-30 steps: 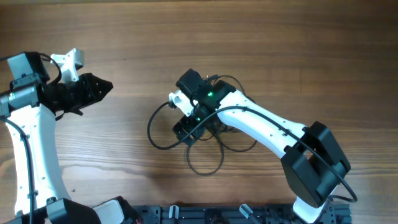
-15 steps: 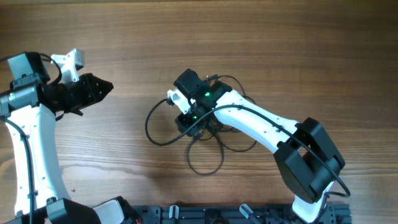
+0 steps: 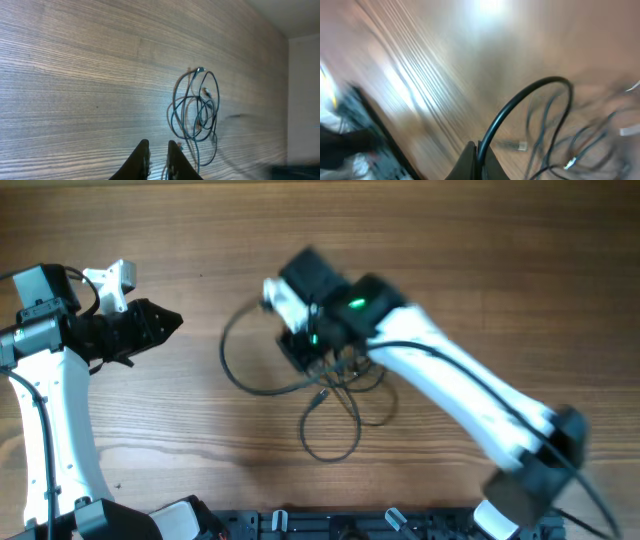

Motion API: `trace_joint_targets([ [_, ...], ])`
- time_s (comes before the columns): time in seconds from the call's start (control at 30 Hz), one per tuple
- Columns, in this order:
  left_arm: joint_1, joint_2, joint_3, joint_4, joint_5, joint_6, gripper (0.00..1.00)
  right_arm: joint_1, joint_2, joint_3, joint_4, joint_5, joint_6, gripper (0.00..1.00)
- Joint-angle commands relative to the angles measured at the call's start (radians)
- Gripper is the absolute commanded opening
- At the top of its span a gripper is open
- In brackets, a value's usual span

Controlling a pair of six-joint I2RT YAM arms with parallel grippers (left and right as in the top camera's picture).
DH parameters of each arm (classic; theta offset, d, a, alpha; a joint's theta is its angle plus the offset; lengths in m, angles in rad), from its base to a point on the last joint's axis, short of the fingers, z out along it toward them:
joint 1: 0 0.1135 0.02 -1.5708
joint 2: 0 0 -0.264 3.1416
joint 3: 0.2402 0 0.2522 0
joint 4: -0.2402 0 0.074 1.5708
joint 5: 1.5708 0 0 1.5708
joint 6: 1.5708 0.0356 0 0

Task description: Untangle cables

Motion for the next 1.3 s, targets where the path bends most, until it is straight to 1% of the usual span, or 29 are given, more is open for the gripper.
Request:
trace_joint_targets([
  [0.0,-0.003,-0.017,0.005,0.000,0.002,0.023,0.15,-0.006,-0.163,0.318,0.003,0.038,-0.029,0.04],
  [0.07,-0.003,-0.017,0.005,-0.001,0.002,0.023,0.15,-0.006,-0.212,0.445,0.043,0.039,-0.056,0.04],
  [0.13,-0.003,-0.017,0.005,-0.001,0.002,0.023,0.15,-0.006,-0.259,0.534,0.090,0.039,-0.075,0.04],
  [0.23,-0.003,-0.017,0.005,0.000,0.002,0.023,0.15,-0.006,-0.333,0.606,0.164,0.059,-0.113,0.04],
  [0.27,-0.003,-0.017,0.005,0.000,0.002,0.023,0.15,-0.006,-0.370,0.623,0.193,0.095,-0.129,0.04],
  [0.37,-0.003,-0.017,0.005,0.000,0.002,0.023,0.15,-0.006,-0.440,0.626,0.232,0.179,-0.155,0.04],
  [0.43,-0.003,-0.017,0.005,0.000,0.002,0.023,0.15,-0.006,-0.492,0.626,0.244,0.282,-0.172,0.04],
  [0.6,-0.003,-0.017,0.005,-0.001,0.002,0.023,0.15,-0.006,-0.560,0.626,0.256,0.500,-0.215,0.04],
  [0.67,-0.003,-0.017,0.005,-0.001,0.002,0.023,0.15,-0.006,-0.586,0.626,0.254,0.632,-0.215,0.04],
  [0.77,-0.003,-0.017,0.005,-0.002,0.002,0.023,0.15,-0.006,-0.591,0.626,0.246,0.774,-0.237,0.04],
  [1.0,-0.003,-0.017,0.005,-0.024,0.002,0.023,0.15,-0.006,-0.549,0.626,0.198,1.057,-0.418,0.04],
  [1.1,-0.003,-0.017,0.005,-0.048,0.002,0.029,0.15,-0.006,-0.531,0.626,0.200,1.142,-0.501,0.04],
  [1.17,-0.003,-0.017,0.005,-0.068,0.001,0.050,0.14,-0.006,-0.529,0.626,0.200,1.175,-0.504,0.04],
  [1.27,-0.003,-0.017,0.005,-0.085,0.002,0.050,0.14,-0.010,-0.530,0.626,0.217,1.209,-0.525,0.04],
])
